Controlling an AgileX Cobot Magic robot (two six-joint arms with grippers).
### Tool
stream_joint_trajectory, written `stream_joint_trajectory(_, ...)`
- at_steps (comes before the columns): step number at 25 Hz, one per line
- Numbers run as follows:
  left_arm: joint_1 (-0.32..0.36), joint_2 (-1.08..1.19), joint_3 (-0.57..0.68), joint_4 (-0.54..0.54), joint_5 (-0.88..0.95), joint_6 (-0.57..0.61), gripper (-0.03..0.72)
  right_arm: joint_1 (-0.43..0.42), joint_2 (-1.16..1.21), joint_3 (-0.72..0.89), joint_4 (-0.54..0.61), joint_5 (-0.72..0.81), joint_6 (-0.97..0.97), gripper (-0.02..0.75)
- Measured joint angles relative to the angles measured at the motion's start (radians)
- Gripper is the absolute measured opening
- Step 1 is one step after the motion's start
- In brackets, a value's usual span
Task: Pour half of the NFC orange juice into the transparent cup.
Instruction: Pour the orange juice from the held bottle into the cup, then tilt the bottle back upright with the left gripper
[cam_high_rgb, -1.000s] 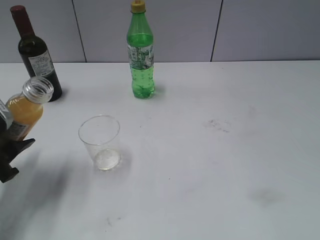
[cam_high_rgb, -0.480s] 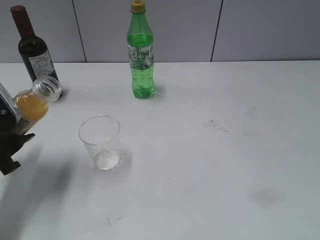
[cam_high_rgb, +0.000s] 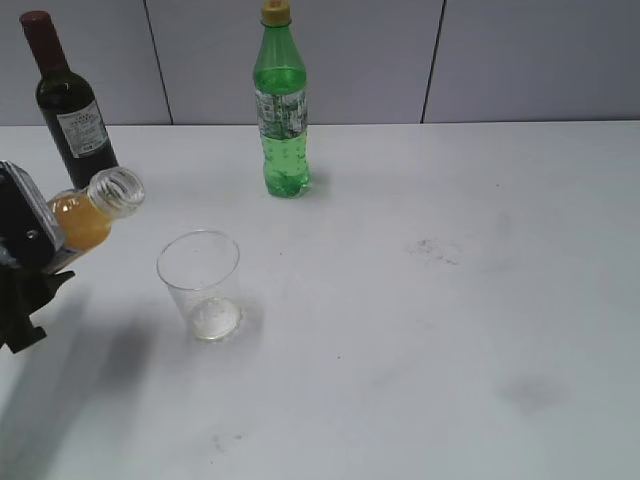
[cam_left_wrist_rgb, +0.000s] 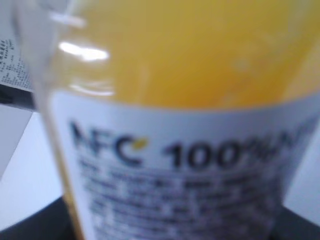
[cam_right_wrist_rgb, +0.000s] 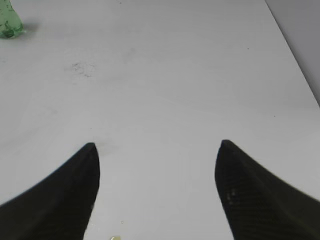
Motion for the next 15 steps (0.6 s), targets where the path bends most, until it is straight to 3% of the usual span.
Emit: stream_joint_trajectory(15, 0.0, 0.043, -0.001, -0.051, 0.002, 0.083, 0.473, 0.0, 0.0, 0.0, 0.0, 0.0, 0.0, 0.552)
